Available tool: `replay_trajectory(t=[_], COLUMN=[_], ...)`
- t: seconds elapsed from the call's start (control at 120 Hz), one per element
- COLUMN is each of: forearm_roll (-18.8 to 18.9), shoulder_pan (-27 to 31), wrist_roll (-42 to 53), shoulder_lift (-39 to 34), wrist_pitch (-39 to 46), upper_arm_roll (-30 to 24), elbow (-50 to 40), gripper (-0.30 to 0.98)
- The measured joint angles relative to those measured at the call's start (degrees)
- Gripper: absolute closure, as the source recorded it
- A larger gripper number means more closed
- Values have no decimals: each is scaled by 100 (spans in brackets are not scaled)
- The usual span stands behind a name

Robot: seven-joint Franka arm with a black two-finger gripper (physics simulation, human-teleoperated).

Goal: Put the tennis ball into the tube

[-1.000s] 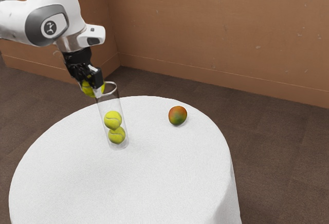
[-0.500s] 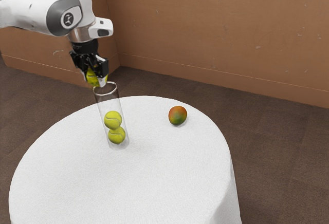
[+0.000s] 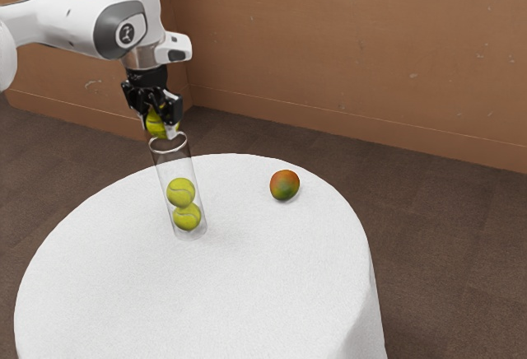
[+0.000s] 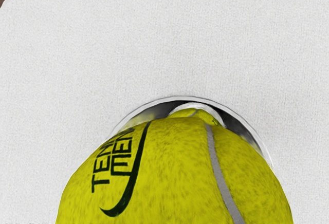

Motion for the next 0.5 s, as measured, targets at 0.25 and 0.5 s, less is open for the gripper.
replay_trajectory(t=[0.25, 0.5], forearm_roll=[-74, -326], shoulder_pan=[4, 10], wrist_roll=[65, 138], shoulder_lift=[87, -514], wrist_pitch=[-11, -742], upper_arm_roll=[8, -52], elbow=[69, 531], gripper=[16, 6])
